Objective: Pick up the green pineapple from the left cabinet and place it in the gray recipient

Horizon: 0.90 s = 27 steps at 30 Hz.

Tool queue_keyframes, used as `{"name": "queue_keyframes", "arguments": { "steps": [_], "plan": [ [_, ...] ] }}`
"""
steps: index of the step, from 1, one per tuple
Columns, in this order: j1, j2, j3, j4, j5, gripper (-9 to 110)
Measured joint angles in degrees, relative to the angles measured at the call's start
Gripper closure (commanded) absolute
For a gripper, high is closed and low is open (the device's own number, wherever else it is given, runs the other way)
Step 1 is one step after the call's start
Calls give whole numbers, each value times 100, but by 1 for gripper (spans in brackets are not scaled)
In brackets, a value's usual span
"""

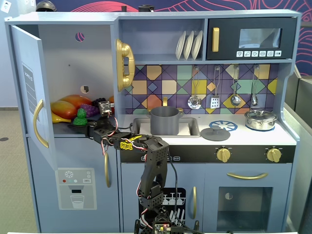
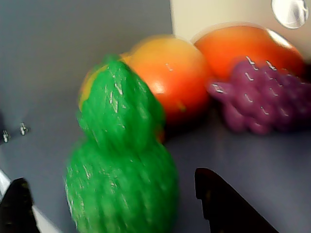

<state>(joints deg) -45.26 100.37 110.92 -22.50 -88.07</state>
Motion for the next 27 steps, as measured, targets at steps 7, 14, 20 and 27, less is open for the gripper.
{"name": "queue_keyframes", "arguments": {
  "steps": [7,14,20,27],
  "plan": [
    [-290,-149,-325,35,-325,101],
    [-677,1837,1116,-70,-457,101],
    [-932,4922,2909,26,-1002,101],
    [905,7014,3234,211,-1081,101]
  ]
}}
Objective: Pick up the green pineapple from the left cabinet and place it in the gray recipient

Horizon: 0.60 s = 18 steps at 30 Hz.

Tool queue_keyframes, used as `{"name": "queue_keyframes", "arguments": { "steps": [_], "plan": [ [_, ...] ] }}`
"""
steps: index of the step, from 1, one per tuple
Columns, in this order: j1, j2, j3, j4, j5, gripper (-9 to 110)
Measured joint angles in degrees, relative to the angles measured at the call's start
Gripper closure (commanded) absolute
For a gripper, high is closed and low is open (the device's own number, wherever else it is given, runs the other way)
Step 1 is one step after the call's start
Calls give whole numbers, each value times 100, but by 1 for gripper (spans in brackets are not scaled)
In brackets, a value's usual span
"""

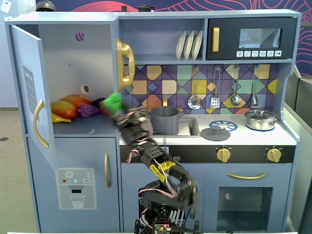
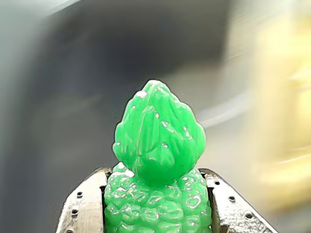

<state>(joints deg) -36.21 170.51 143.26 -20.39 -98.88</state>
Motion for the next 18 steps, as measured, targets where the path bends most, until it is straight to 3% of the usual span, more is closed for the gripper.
{"name": "queue_keyframes", "arguments": {
  "steps": [8,18],
  "plan": [
    [3067,-589,-817,1046,1274,101],
    [3814,-3041,-2145,1811,1494,101]
  ]
}}
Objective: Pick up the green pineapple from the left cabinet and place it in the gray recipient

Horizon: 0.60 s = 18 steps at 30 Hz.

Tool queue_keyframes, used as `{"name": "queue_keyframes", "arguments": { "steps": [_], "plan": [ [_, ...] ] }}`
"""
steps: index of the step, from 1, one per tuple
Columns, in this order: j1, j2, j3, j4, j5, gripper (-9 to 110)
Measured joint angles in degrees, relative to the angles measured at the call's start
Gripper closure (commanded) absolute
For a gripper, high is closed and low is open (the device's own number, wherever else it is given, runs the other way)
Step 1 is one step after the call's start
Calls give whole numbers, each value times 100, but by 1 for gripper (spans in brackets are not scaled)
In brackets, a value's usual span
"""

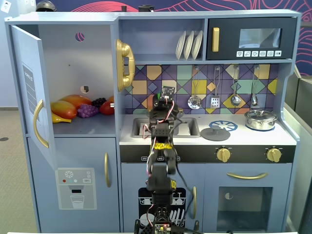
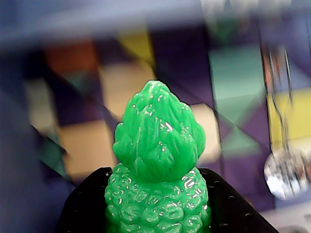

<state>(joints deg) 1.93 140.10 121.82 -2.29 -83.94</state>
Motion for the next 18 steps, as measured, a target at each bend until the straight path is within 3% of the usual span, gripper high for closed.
{"name": "queue_keyframes", "arguments": {
  "steps": [5,8,10,18],
  "plan": [
    [-79,-923,-483,0,-246,100],
    [-88,-1230,-624,9,-334,78],
    [-88,-1239,-624,-9,-264,72],
    [-158,-1090,-642,299,-220,75]
  ]
}}
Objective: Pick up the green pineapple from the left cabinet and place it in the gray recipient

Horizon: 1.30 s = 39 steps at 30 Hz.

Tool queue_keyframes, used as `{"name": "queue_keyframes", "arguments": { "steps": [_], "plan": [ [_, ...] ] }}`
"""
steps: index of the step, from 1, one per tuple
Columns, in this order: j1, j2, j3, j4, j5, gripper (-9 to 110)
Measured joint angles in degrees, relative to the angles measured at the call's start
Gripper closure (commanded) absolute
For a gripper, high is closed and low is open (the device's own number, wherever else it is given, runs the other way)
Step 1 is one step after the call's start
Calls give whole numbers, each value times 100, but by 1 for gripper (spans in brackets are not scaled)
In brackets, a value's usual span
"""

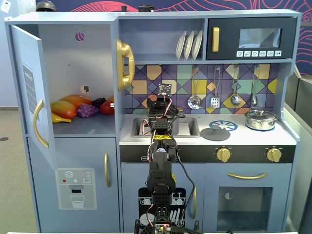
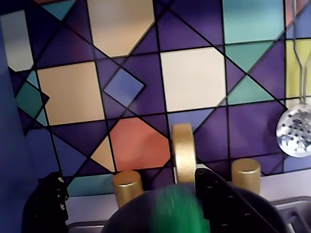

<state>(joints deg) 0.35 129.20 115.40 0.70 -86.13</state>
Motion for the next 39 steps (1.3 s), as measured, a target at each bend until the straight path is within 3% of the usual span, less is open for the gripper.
{"name": "queue_keyframes", "arguments": {
  "steps": [7,10,15,18,23,31,39],
  "plan": [
    [-18,1582,211,1389,18,91],
    [-9,2751,527,2918,-141,101],
    [-123,4122,967,6073,-589,101],
    [-132,4377,1529,7040,-563,101],
    [-202,4676,3138,7146,-404,101],
    [-167,4474,5520,5370,-264,101],
    [-132,5159,5722,7286,-299,101]
  ]
}}
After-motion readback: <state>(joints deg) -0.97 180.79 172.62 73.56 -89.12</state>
